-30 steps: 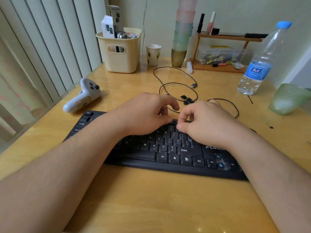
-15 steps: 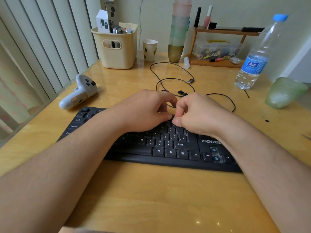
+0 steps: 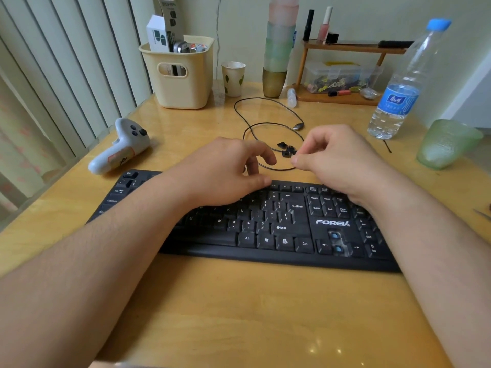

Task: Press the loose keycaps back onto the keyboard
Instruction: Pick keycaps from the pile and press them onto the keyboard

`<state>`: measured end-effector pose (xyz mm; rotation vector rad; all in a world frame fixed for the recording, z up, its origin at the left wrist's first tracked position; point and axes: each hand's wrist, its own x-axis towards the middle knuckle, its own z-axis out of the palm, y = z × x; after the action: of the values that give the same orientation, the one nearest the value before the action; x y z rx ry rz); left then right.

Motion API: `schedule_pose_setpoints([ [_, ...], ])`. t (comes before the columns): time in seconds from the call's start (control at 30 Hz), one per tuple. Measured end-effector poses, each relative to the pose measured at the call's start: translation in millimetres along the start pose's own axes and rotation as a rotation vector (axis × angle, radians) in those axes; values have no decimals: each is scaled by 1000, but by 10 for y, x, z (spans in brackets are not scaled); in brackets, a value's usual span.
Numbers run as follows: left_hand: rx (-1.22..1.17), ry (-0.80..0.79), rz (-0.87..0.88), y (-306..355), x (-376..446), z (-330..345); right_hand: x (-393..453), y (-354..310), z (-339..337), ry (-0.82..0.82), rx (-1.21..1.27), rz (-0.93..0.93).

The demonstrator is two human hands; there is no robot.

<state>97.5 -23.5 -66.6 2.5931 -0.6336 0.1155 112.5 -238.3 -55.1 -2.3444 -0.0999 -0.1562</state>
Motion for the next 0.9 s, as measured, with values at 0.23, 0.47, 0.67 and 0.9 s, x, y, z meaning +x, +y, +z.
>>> schedule_pose_setpoints([
  [0.23, -30, 39, -71, 115, -1, 65, 21, 114, 46, -45, -118, 6],
  [0.47, -68, 74, -117, 86, -2, 53, 80, 187, -2, -10, -112, 9],
  [0.67, -37, 61, -102, 77, 19, 58, 91, 215, -51, -11, -136, 6],
  [0.9, 49, 215, -94, 11, 40, -3, 79, 207, -76, -76, -245, 27],
])
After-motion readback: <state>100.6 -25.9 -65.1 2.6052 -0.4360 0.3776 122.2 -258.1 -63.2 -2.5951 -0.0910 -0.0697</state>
